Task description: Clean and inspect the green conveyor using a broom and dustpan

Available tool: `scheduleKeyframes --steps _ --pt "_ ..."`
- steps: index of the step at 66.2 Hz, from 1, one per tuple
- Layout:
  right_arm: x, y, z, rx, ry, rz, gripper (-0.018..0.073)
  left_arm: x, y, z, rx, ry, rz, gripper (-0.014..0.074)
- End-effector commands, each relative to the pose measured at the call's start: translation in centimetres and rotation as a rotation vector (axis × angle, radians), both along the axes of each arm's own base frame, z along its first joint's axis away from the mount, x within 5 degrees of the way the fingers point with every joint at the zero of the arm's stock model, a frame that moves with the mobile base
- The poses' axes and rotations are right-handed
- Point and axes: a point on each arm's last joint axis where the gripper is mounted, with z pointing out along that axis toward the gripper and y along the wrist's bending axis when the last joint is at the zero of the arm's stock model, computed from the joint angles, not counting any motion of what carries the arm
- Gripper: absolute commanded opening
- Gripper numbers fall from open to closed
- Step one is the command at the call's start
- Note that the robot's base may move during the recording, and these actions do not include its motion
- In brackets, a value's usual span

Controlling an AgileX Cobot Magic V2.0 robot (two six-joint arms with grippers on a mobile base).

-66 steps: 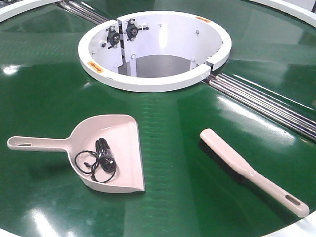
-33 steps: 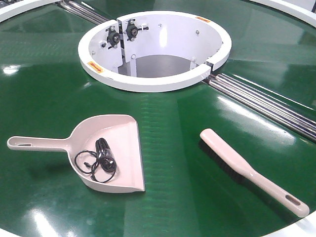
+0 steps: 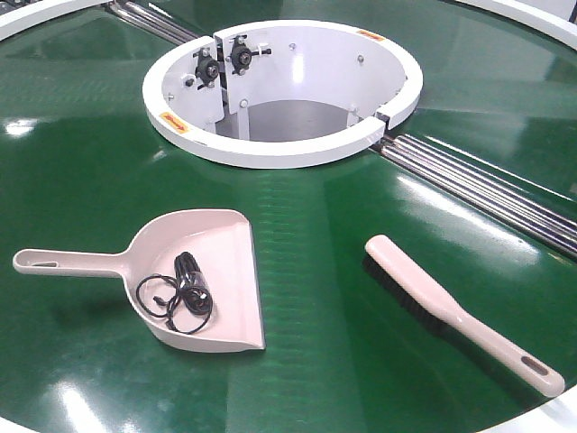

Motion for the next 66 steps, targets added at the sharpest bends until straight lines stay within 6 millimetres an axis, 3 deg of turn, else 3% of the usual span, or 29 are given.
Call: scheduleKeyframes --steps 1,17,30,50,66 --pt "0.0 0.0 1.5 0.017 -0.091 -0.005 -0.0008 -0.1 0.0 0.4 -0.025 -0.072 0.002 -0.0006" --pt "0.0 -0.1 1.5 0.013 -0.092 -0.011 -0.0008 -0.1 0.0 0.4 -0.025 -0.072 0.002 -0.0006" --pt "0.2 -0.8 1.0 -0.007 -0.062 -0.134 -0.0008 -0.1 0.0 0.4 -0.025 -0.072 0.002 -0.0006" --pt "-0.6 -0.9 -5.6 -0.004 -0.114 -0.141 -0.0008 -0.1 0.0 0.4 -0.025 -0.072 0.002 -0.0006" --pt "-0.7 -1.0 -5.7 0.005 -0.088 -0.152 -0.0008 -0.1 0.0 0.4 -0.025 -0.072 0.002 -0.0006"
